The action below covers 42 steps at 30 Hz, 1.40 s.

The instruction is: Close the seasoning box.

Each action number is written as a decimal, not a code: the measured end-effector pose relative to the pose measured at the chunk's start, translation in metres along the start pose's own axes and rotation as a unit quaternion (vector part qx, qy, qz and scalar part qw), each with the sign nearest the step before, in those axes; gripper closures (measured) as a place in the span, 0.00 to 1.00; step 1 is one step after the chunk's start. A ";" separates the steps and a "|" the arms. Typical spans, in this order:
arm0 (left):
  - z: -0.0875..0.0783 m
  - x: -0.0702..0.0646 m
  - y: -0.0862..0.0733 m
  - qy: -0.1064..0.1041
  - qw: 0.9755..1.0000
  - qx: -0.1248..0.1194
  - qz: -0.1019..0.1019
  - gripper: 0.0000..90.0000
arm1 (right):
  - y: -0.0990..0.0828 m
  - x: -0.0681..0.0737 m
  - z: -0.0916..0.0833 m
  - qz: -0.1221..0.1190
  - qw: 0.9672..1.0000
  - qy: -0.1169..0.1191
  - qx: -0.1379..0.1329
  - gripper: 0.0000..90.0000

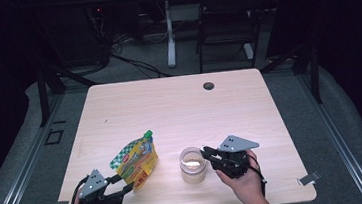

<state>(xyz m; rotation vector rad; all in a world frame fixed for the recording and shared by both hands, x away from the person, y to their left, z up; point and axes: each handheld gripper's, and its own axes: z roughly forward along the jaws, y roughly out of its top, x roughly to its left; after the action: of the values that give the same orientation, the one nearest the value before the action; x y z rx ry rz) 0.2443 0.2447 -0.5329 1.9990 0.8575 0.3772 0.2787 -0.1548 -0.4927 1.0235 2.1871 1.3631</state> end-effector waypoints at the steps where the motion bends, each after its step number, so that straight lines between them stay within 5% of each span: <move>1: -0.001 0.000 0.000 0.001 1.000 -0.003 -0.002 0.54 | 0.001 0.000 0.000 0.001 1.000 0.001 -0.001 0.87; 10: -0.008 -0.002 0.002 0.001 1.000 -0.021 -0.008 0.51 | 0.008 0.004 -0.004 -0.002 1.000 0.003 0.001 0.86; 20: -0.016 -0.004 0.002 0.008 1.000 -0.012 -0.006 0.50 | 0.004 0.001 -0.020 0.001 1.000 -0.002 -0.005 0.77; 31: -0.029 0.005 -0.001 0.027 1.000 -0.001 -0.011 0.50 | -0.014 -0.019 -0.044 0.029 0.999 -0.026 -0.001 0.60; 36: -0.034 0.014 -0.004 0.034 0.999 -0.006 -0.023 0.50 | -0.026 -0.030 -0.050 0.068 0.997 -0.034 0.000 0.53; 42: -0.036 0.022 -0.011 0.047 0.998 -0.013 -0.044 0.50 | -0.038 -0.041 -0.051 0.077 0.995 -0.055 0.014 0.50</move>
<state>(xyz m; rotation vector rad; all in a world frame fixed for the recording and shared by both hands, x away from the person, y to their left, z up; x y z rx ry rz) 0.2351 0.2866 -0.5243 1.9240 0.9909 0.4330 0.2588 -0.2269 -0.5049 1.2693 2.0892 1.3100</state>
